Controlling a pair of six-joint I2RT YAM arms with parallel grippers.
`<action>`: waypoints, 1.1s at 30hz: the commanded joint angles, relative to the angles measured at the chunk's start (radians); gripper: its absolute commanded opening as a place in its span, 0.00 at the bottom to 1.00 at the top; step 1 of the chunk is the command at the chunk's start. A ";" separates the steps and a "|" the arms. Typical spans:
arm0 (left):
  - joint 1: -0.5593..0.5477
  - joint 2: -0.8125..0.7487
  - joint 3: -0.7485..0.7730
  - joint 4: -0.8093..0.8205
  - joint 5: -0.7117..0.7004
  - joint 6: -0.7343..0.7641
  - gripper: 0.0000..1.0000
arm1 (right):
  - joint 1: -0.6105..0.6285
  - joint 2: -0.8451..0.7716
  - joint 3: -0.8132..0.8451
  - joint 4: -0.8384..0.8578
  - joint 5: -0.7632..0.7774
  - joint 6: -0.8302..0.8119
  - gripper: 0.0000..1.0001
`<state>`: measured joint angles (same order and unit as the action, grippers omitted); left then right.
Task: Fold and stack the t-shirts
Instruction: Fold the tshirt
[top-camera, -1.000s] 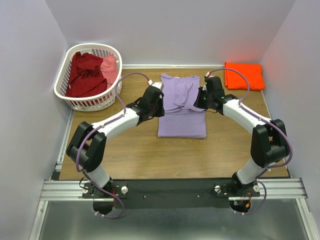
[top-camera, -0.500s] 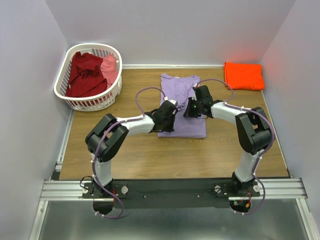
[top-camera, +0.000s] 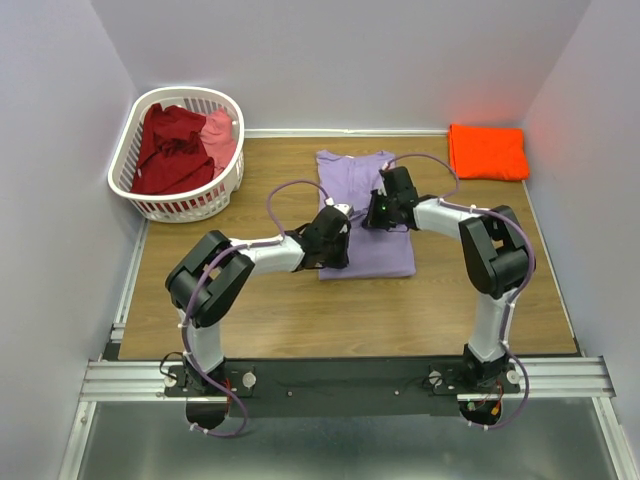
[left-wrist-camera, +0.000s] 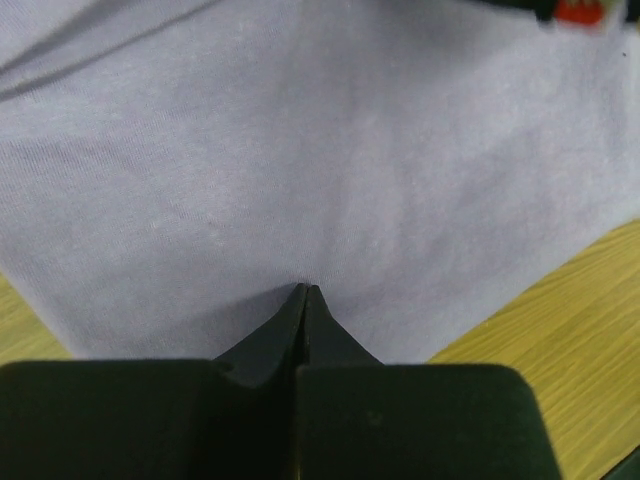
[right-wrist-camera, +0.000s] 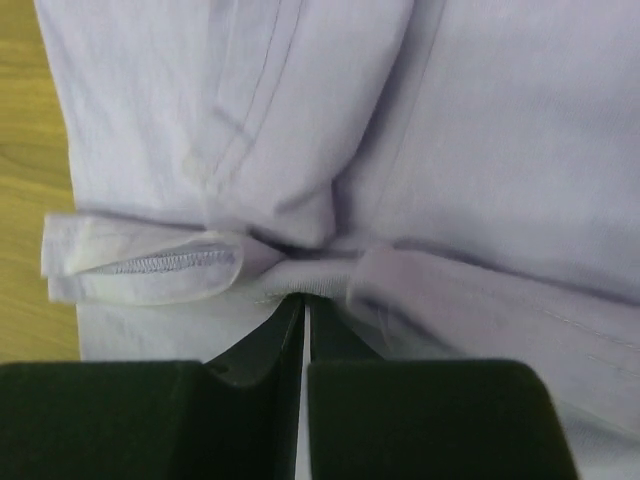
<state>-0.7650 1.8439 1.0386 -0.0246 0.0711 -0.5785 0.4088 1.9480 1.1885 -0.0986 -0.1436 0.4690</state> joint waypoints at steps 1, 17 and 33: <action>-0.005 0.000 -0.077 -0.109 0.050 -0.007 0.05 | -0.007 0.072 0.101 0.013 0.088 -0.044 0.12; -0.022 -0.247 -0.233 -0.067 0.026 -0.070 0.08 | -0.019 -0.118 0.036 -0.012 -0.240 -0.053 0.17; 0.052 -0.404 -0.413 0.075 0.157 -0.139 0.09 | -0.142 -0.544 -0.694 0.281 -0.675 0.140 0.23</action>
<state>-0.7319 1.3880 0.6849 0.0132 0.1478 -0.7002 0.3279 1.4242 0.6312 0.0322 -0.6552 0.5259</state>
